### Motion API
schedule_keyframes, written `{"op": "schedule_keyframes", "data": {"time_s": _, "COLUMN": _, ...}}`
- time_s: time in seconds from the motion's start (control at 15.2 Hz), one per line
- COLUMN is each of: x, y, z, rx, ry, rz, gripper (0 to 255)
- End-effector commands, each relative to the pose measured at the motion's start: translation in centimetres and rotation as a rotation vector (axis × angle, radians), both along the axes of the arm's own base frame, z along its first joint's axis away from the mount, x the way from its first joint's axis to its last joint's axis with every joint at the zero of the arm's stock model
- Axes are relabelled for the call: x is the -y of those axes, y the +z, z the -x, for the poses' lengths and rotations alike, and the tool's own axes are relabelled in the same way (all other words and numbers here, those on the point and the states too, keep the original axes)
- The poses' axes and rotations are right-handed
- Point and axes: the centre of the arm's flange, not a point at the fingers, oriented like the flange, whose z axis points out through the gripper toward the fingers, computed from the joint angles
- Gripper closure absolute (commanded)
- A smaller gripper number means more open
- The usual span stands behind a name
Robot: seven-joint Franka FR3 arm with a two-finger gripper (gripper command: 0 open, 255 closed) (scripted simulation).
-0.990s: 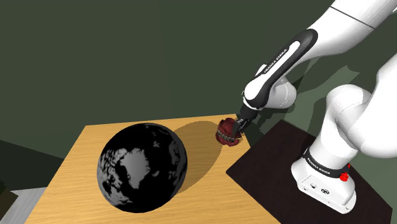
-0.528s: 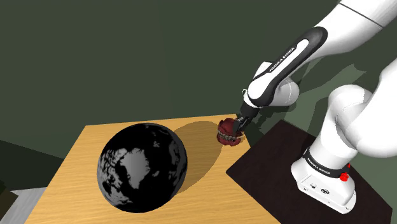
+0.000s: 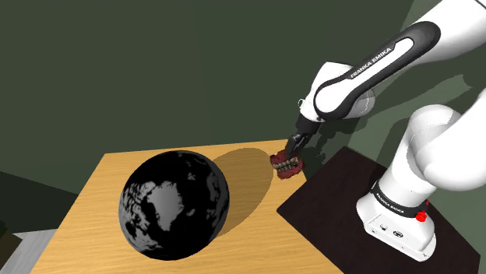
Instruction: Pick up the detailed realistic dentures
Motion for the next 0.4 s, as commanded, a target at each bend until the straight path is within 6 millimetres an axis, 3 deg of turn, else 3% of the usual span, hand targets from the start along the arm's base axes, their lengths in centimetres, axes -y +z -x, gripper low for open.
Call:
{"op": "schedule_keyframes", "data": {"time_s": 0.0, "x": 0.1, "y": 1.1, "z": 0.1, "rx": 0.0, "ry": 0.0, "rz": 0.002, "gripper": 255}}
{"op": "schedule_keyframes", "data": {"time_s": 0.33, "x": 0.1, "y": 2.8, "z": 0.1, "rx": 0.0, "ry": 0.0, "rz": 0.002, "gripper": 255}}
